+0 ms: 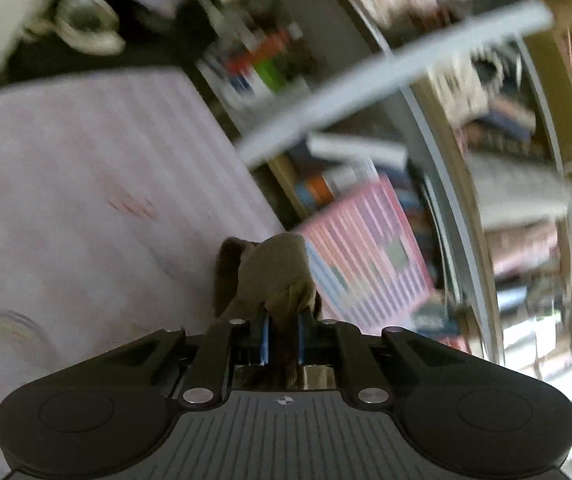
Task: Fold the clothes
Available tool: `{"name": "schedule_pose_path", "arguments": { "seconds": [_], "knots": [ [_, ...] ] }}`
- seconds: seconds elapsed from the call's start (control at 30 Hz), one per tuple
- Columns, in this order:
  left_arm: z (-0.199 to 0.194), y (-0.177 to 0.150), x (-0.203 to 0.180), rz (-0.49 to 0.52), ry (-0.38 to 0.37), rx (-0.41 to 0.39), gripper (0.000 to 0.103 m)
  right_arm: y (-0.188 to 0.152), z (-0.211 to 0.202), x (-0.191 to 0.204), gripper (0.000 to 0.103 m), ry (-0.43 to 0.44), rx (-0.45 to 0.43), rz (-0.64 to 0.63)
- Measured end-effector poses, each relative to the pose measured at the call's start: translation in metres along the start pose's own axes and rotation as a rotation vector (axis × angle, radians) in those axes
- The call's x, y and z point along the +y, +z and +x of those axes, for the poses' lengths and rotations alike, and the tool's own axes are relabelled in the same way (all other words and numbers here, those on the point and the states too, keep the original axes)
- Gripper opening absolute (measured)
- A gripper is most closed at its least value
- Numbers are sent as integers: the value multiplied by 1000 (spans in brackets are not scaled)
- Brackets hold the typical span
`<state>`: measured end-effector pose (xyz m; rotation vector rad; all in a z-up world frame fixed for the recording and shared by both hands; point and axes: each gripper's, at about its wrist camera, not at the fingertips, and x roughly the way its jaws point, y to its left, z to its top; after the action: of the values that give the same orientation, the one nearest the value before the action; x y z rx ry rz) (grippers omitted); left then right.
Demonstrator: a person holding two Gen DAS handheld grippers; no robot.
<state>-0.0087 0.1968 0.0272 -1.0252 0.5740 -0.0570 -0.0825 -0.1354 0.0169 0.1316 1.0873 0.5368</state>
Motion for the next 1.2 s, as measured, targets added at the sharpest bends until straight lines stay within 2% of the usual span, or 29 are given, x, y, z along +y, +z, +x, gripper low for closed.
{"name": "schedule_pose_path", "arguments": {
  "seconds": [0.13,0.27,0.3,0.33,0.37,0.4,0.43,0.47,0.57,0.6,0.67,1.03,1.07,1.13,1.2],
  "knots": [
    [-23,14,2,-6,0,-48,11,1,20,27,70,-24,1,-84],
    [-43,27,1,-3,-8,-89,11,2,27,35,68,-53,-28,-86],
    [-45,27,-4,9,-20,-89,11,2,26,32,62,-56,-35,-77],
    [-45,27,-9,20,-32,-89,11,3,26,29,49,-59,-41,-67],
    [-43,27,-14,30,-45,-83,11,3,25,26,41,-62,-48,-58],
    [-40,27,-20,40,-58,-72,11,4,24,24,29,-65,-55,-48],
    [-37,28,-25,50,-70,-61,11,4,23,21,13,-68,-61,-39],
    [-33,26,-30,63,-83,-50,11,4,23,18,4,-71,-68,-29],
    [-17,21,-41,88,-123,-15,10,13,-7,5,2,-230,-217,-31],
    [-12,19,-46,93,-143,-1,10,13,-14,2,2,-260,-238,-36],
    [-5,14,-49,103,-174,27,10,9,-22,-2,2,-286,-238,-51],
    [-11,-26,-7,141,-202,163,10,-14,-65,-23,3,-427,-236,-128],
    [-14,-33,3,146,-187,188,10,-16,-69,-25,3,-439,-236,-135],
    [-24,-50,24,175,-129,242,10,-35,-47,-30,3,-395,-121,-105],
    [-35,-64,40,213,-58,280,10,-44,-35,-32,4,-346,-49,-80]
  ]
}}
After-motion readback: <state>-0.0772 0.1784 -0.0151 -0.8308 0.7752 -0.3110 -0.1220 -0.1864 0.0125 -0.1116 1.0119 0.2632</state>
